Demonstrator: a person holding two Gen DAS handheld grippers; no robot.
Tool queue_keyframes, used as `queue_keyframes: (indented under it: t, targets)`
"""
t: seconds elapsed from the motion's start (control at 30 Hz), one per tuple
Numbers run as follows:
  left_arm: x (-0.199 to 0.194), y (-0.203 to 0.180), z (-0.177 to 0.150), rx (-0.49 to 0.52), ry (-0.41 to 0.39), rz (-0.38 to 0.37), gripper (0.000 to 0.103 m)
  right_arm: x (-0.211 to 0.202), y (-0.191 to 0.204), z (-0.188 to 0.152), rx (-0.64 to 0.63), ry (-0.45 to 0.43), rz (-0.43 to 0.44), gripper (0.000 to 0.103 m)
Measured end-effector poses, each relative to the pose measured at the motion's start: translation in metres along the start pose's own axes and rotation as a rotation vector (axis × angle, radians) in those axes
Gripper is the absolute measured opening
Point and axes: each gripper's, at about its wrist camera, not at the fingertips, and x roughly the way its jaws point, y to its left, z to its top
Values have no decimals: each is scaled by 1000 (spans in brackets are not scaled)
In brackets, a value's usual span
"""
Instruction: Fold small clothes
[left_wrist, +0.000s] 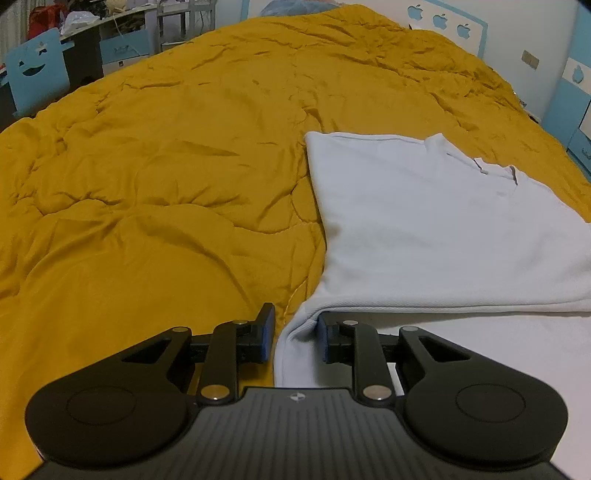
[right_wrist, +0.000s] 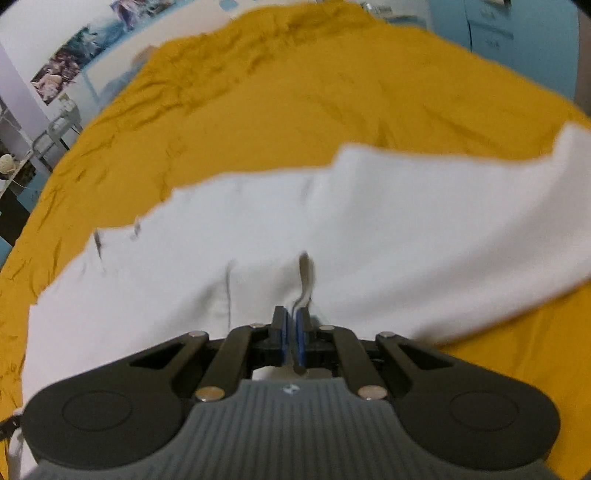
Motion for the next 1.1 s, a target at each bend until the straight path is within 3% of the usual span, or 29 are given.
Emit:
queue_keyframes:
  t: [0.17,0.27,0.37,0.47,0.6,0.77,0.9,1.1]
  targets:
    - [-3,-1,2,18,12,8,33,-12,-6,-7,4,-4,-30,2]
    - [-2,0,2,21,12,4,34,-26,-9,-5,5,-4,-2,9]
    - [0,-3,1,21,12,17,34,-38,-6,-4,15,-6,78,27]
    - [-1,-6,2,29,16,32,34,-37,0,-7,-5,0,91,26]
    - [0,-6,4,29,29,34,33,-29,16,-14,-84,10,59,0]
    - [1,-9,6,41,41,50,32,-54,6,-16,-126,-36,68,0]
    - [3,-13,5,50,44,69,32,-48,1,-24,-171,13,44,0]
    - [-7,-25,10,146,72,111,35,-35,-11,-33,-127,51,36,0]
